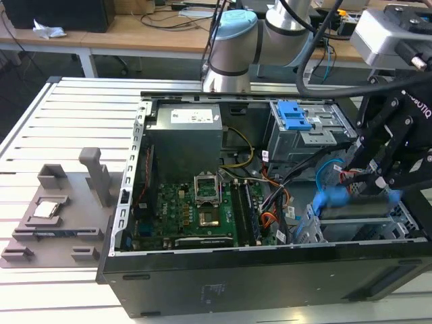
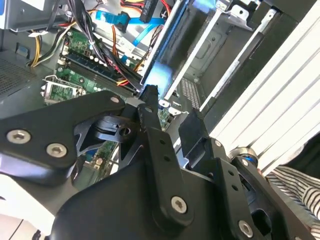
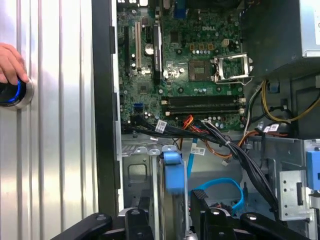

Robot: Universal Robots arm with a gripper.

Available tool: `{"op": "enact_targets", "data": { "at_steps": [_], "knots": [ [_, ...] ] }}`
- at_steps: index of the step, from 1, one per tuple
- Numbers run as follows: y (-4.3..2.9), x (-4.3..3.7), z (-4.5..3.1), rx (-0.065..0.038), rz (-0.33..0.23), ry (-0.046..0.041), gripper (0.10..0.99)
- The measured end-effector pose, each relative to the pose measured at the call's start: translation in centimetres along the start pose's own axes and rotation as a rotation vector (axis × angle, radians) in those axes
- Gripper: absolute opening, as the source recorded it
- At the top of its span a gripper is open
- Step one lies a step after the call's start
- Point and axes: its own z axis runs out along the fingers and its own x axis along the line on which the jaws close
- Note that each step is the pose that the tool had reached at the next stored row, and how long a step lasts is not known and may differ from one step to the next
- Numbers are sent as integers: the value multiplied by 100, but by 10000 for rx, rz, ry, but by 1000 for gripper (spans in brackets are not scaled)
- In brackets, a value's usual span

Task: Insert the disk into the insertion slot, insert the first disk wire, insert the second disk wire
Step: 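Insert the disk into the insertion slot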

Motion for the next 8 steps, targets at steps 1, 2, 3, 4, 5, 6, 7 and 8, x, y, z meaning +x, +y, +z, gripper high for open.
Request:
{"op": "enact_targets", "data": {
  "at_steps": [1,2,3,4,5,6,7,8],
  "knots": [
    [0,0,0,0,0,-1,443],
    [0,0,0,0,0,-1,443],
    [0,0,-1,0,0,0,443],
    [0,0,-2,0,1,1,431],
    [0,0,-2,0,0,0,431],
    [0,0,-2,0,0,1,365],
    [0,0,-3,0,1,1,302],
    [0,0,-3,1,0,0,239]
  ]
}}
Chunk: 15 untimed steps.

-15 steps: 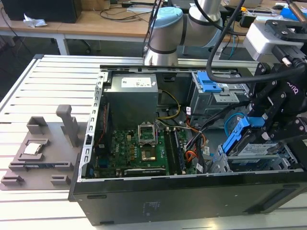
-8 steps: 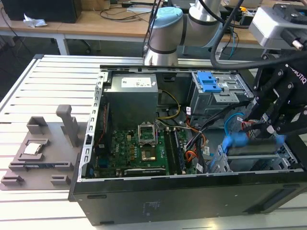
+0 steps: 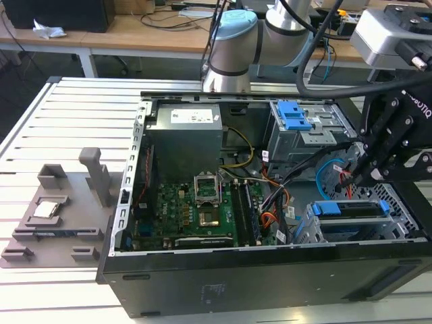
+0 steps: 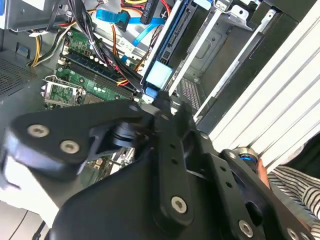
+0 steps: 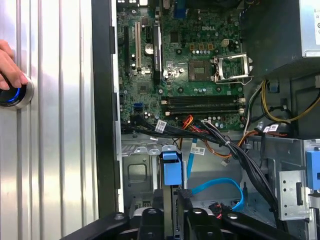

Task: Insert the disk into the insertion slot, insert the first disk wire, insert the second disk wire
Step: 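Insert the disk into the insertion slot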

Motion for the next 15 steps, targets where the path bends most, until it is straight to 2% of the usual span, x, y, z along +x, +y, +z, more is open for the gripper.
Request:
{"op": "enact_targets", "data": {
  "at_steps": [1,2,3,7,11,12,15],
  "knots": [
    [0,0,-1,0,0,1,180],
    [0,0,-1,0,0,1,180],
    [0,0,-1,-1,0,1,122],
    [-1,0,-2,-1,0,1,106],
    [-155,-55,-3,-43,3,2,106],
    [-223,-92,-3,-63,4,3,106],
    [-301,-98,13,-105,5,3,106]
  ]
}}
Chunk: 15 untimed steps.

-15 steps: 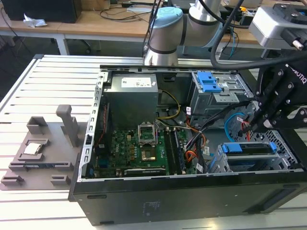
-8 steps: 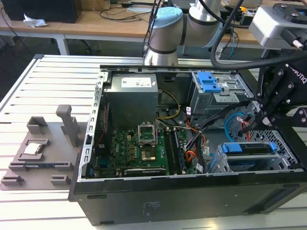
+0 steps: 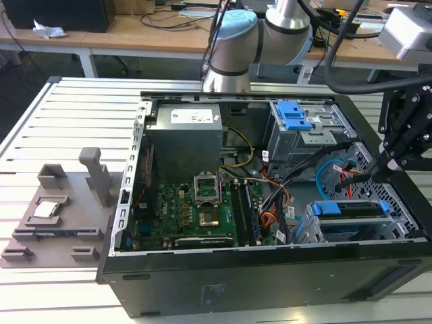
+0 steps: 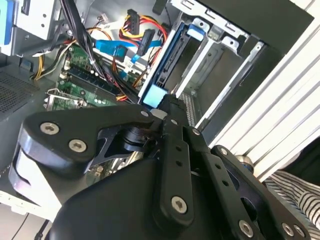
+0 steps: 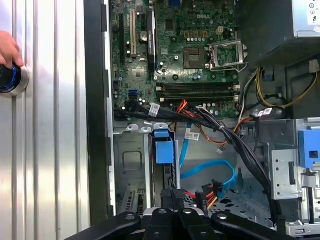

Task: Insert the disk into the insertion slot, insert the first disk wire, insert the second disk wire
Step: 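Insert the disk into the insertion slot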

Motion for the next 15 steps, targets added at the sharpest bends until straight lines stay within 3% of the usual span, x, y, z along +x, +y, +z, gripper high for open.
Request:
{"op": "enact_targets", "data": {
  "at_steps": [5,15],
  "knots": [
    [-70,1,36,-26,2,2,106],
    [-128,1,72,-29,2,2,106]
  ]
}}
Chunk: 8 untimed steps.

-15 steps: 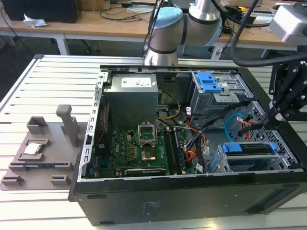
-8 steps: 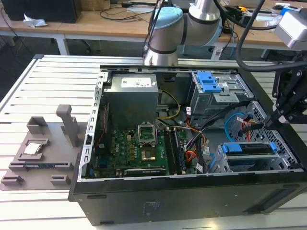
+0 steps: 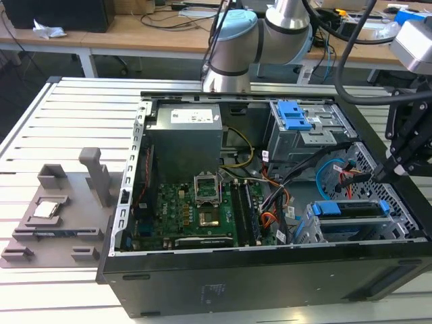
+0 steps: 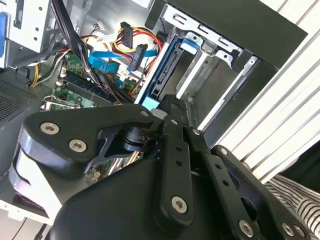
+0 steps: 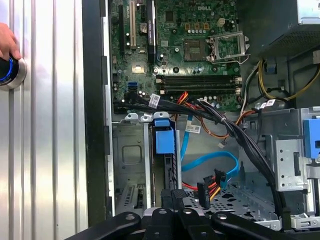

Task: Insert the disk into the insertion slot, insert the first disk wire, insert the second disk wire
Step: 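Insert the disk into the insertion slot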

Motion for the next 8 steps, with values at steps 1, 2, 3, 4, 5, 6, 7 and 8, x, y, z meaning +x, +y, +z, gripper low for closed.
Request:
{"op": "enact_targets", "data": {
  "at_steps": [1,2,3,4,5,6,7,8],
  "knots": [
    [-4,0,6,0,0,-1,106],
    [-9,1,15,0,-1,-3,106],
    [-11,1,20,0,-1,-2,106],
    [-14,2,28,0,-1,-2,106],
    [-19,2,42,-1,-1,-1,106],
    [-23,3,53,0,-1,-2,106],
    [-25,3,58,0,1,0,106],
    [-28,3,62,0,1,3,106]
  ]
}}
